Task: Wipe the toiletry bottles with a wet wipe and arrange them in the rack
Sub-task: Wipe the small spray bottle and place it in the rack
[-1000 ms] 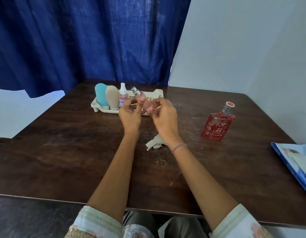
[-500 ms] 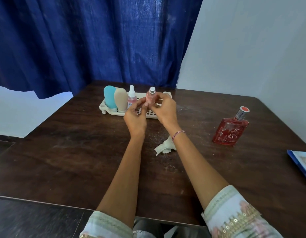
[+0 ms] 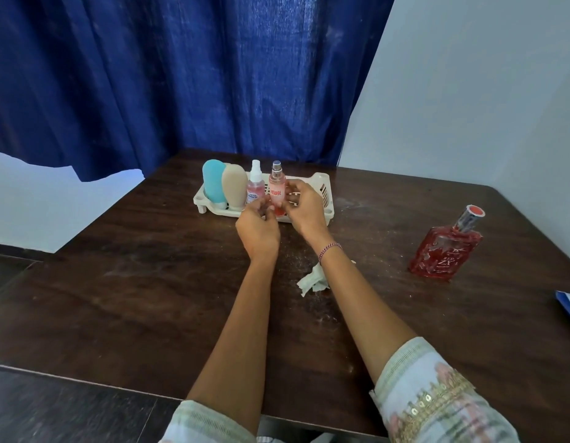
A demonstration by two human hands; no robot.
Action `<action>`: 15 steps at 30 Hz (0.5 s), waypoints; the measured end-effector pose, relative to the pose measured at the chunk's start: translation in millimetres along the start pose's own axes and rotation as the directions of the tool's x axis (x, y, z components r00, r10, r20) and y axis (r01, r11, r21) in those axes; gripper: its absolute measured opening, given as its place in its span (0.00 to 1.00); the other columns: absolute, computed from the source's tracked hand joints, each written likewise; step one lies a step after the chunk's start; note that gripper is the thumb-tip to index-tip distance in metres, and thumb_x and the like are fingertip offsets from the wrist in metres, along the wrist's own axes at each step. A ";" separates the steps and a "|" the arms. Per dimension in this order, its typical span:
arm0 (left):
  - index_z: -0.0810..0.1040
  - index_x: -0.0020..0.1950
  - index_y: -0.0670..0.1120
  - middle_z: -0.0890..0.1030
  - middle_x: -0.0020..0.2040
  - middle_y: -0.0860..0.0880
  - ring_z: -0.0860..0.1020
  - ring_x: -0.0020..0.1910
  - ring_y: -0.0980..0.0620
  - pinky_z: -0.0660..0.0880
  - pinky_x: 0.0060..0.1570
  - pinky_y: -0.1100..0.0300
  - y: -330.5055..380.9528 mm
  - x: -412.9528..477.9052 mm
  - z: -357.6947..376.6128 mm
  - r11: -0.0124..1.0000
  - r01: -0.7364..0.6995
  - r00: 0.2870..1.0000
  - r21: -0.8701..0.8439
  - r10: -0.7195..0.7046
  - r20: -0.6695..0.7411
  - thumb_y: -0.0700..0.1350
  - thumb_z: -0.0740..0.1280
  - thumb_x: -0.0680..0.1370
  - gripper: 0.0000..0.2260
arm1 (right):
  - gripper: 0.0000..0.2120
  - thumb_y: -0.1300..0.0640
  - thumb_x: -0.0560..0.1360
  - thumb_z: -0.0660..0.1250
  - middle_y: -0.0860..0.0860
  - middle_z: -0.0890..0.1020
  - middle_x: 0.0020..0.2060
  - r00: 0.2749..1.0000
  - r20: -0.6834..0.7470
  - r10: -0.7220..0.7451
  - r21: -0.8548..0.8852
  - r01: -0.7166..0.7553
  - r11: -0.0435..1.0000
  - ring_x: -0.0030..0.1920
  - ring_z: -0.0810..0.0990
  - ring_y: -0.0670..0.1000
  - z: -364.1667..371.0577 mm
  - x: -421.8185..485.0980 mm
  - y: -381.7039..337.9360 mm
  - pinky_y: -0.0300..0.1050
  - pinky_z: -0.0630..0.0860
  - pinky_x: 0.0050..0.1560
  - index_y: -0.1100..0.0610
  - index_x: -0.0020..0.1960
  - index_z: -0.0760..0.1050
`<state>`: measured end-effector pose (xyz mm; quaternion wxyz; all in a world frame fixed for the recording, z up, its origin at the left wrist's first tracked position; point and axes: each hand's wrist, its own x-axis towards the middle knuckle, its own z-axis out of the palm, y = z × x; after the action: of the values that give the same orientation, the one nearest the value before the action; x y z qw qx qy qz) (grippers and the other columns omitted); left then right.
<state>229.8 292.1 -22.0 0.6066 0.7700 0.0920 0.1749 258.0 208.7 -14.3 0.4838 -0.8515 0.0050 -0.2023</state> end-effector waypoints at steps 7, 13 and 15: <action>0.75 0.65 0.42 0.79 0.62 0.46 0.77 0.61 0.53 0.66 0.55 0.69 -3.4 4.5 4.8 1.000 -0.014 1.000 0.008 0.014 0.020 0.37 0.65 0.78 0.15 | 0.20 0.66 0.74 0.67 0.56 0.76 0.60 0.999 0.021 0.036 -0.025 -0.036 0.999 0.56 0.76 0.48 5.4 8.6 4.0 0.29 0.72 0.44 0.60 0.65 0.70; 0.75 0.65 0.41 0.79 0.61 0.44 0.77 0.59 0.51 0.68 0.55 0.68 -6.4 5.9 6.1 0.999 -0.017 0.999 0.047 0.015 0.031 0.36 0.64 0.78 0.15 | 0.20 0.68 0.74 0.66 0.56 0.77 0.60 0.996 0.073 0.044 -0.027 -0.043 0.999 0.59 0.77 0.52 5.8 6.6 4.9 0.32 0.73 0.46 0.62 0.66 0.70; 0.75 0.65 0.41 0.79 0.61 0.45 0.77 0.59 0.52 0.67 0.52 0.69 -5.9 6.9 5.0 0.999 0.015 1.000 0.038 -0.016 0.024 0.37 0.64 0.79 0.15 | 0.21 0.69 0.74 0.66 0.57 0.77 0.59 0.995 0.094 0.044 -0.025 -0.042 0.999 0.58 0.78 0.53 7.3 6.1 3.9 0.36 0.72 0.52 0.62 0.66 0.70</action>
<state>238.4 291.5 -27.6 0.5944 0.7826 0.0940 0.1593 266.9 211.4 -18.7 0.4781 -0.8652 0.0030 -0.1512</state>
